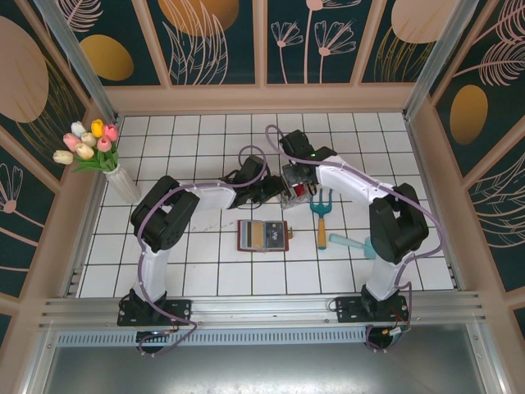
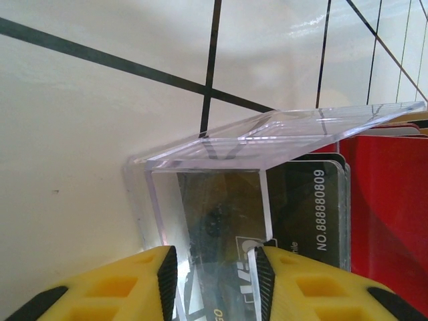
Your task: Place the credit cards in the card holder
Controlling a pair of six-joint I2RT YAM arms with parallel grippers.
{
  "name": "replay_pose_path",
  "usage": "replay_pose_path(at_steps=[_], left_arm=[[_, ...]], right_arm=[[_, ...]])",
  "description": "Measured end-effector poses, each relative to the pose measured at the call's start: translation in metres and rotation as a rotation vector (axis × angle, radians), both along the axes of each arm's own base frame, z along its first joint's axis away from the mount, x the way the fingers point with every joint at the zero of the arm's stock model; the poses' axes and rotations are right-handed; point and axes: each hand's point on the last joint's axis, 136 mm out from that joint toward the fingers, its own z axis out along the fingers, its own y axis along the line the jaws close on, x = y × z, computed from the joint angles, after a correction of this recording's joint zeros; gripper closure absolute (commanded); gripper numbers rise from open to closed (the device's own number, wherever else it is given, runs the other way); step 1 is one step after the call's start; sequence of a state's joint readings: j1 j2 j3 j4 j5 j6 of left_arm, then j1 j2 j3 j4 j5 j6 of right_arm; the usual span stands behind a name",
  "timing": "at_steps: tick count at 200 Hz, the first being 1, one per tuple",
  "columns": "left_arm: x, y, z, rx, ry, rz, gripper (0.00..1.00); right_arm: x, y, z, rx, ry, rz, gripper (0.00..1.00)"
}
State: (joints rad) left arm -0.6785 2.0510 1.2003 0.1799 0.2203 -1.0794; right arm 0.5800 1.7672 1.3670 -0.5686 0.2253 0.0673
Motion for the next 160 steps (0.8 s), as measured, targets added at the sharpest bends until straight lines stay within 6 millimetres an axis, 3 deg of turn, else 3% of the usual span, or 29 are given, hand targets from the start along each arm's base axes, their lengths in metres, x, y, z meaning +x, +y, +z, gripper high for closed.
replay_pose_path(at_steps=[33, 67, 108, 136, 160], left_arm=[[-0.007, 0.005, 0.006, 0.001, -0.009, -0.007, 0.55], [-0.011, 0.009, 0.035, -0.034, -0.058, -0.007, 0.46], [-0.024, 0.024, 0.102, -0.158, -0.191, 0.003, 0.31], [-0.027, 0.022, 0.156, -0.327, -0.295, -0.027, 0.30], [-0.029, 0.014, 0.180, -0.427, -0.329, -0.065, 0.33]], right_arm=[[0.002, -0.005, 0.037, 0.214, -0.001, -0.033, 1.00], [-0.005, -0.007, 0.068, 0.414, -0.010, -0.048, 1.00], [-0.024, 0.001, 0.091, 0.687, 0.044, -0.029, 1.00], [-0.036, 0.010, 0.113, 0.860, 0.066, 0.005, 1.00], [-0.043, 0.021, 0.126, 0.961, 0.090, 0.045, 1.00]])
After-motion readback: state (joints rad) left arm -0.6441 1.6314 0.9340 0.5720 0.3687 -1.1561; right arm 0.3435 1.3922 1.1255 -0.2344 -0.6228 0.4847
